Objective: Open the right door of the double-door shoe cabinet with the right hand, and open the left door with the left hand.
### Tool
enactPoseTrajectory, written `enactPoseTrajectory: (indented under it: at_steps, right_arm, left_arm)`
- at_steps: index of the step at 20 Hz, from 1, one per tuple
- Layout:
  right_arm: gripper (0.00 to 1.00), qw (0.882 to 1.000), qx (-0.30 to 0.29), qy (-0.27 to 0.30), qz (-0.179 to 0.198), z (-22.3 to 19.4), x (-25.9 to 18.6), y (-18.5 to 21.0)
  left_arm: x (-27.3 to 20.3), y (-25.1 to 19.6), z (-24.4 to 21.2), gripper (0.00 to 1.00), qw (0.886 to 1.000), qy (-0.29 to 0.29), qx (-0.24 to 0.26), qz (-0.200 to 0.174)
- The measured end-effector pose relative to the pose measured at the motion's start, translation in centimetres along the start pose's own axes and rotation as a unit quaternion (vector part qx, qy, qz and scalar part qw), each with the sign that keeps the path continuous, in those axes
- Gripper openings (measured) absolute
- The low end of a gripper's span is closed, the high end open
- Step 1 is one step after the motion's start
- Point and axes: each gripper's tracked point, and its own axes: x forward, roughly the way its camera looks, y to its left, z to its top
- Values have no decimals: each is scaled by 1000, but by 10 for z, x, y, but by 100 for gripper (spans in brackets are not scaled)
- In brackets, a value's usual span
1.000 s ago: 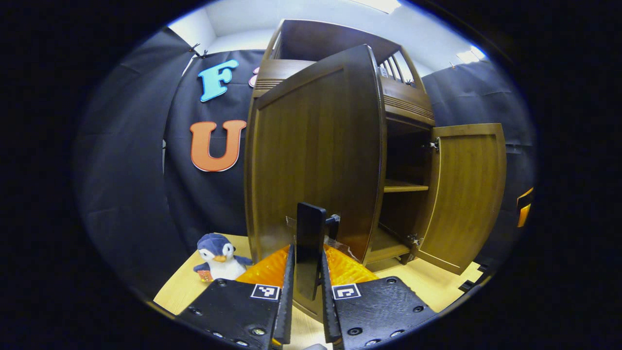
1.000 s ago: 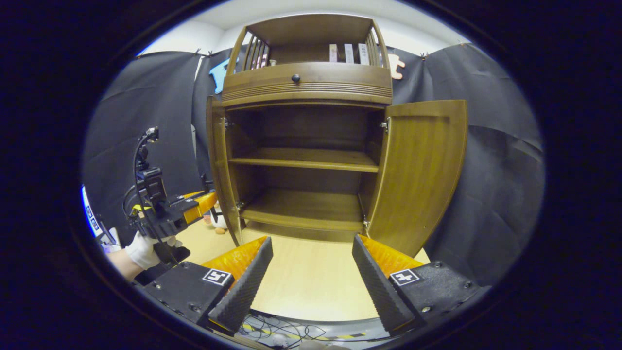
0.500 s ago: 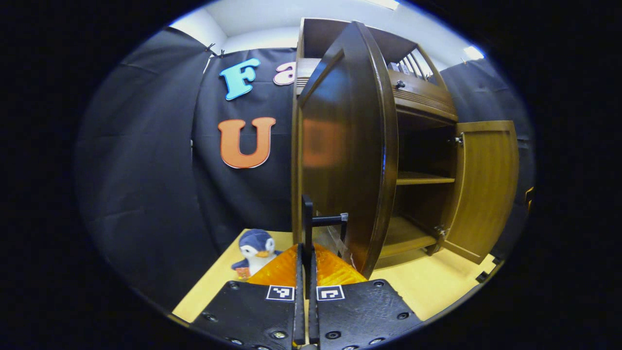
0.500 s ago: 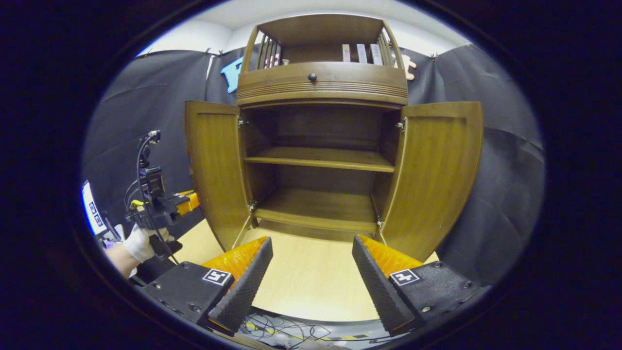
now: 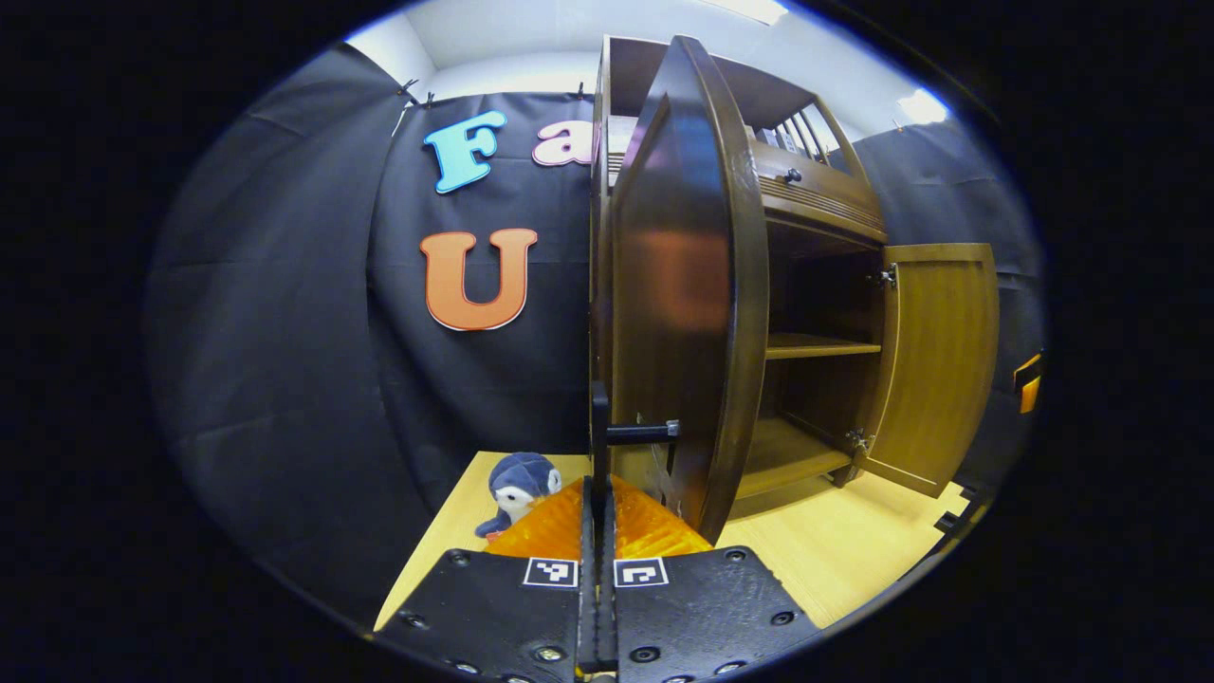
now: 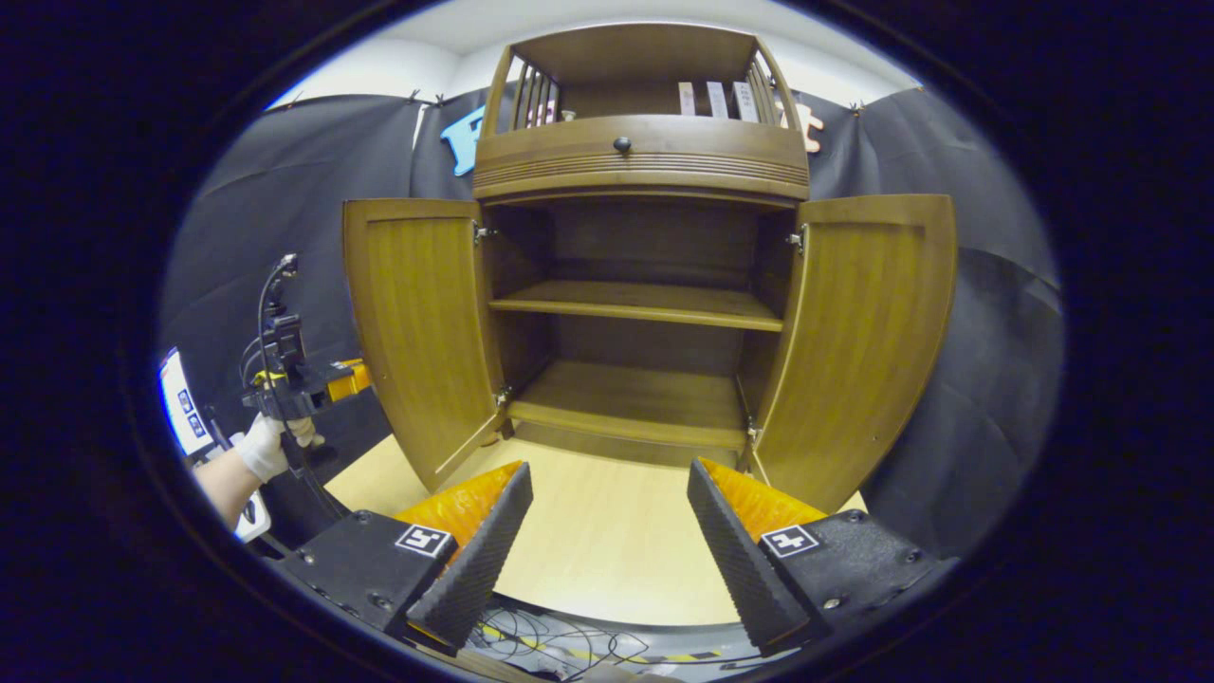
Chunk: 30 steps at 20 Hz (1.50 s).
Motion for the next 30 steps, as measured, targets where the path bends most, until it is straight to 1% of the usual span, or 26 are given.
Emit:
enactPoseTrajectory:
  at_steps: [4,6,8,12,13,16,18,19,20,22,24,25,26,27,30]
  right_arm:
    - [100,1000,0,2,0,-1,2,-2]
    - [100,1000,0,5,3,-1,4,-1]
    - [100,1000,1,9,6,-1,6,0]
    - [100,1000,-1,13,15,0,10,5]
    - [100,1000,-3,12,16,1,11,7]
    - [100,1000,-6,13,19,2,13,9]
    - [100,1000,-5,14,20,2,15,9]
    - [100,1000,-4,14,20,3,16,8]
    - [100,1000,-5,15,20,3,17,6]
    - [100,1000,-4,12,18,6,20,2]
    - [100,1000,1,6,18,11,23,-3]
    - [100,1000,4,2,18,13,25,-4]
    - [100,1000,6,-2,17,16,26,-8]
    - [100,1000,7,-7,15,19,27,-12]
    - [100,1000,11,-27,4,32,29,-26]
  left_arm:
    - [2,10,0,0,1000,-6,-8,-27]
    - [1,13,2,0,999,-3,5,-38]
    - [2,17,2,0,998,-1,27,-50]
    - [3,18,1,0,997,0,8,-80]
    - [3,18,13,0,996,-3,6,-84]
    - [1,15,11,0,996,4,4,-93]
    - [4,20,11,0,997,7,11,-83]
    - [-1,21,12,6,997,13,10,-75]
    - [-3,25,9,7,997,21,10,-69]
    - [-12,31,11,14,998,24,19,-56]
    - [-28,41,13,48,999,30,18,-42]
    - [-36,46,16,64,999,31,16,-29]
    - [-44,52,18,81,999,33,16,-14]
    - [-49,57,23,98,999,34,16,9]
    - [-76,55,46,95,996,31,38,79]
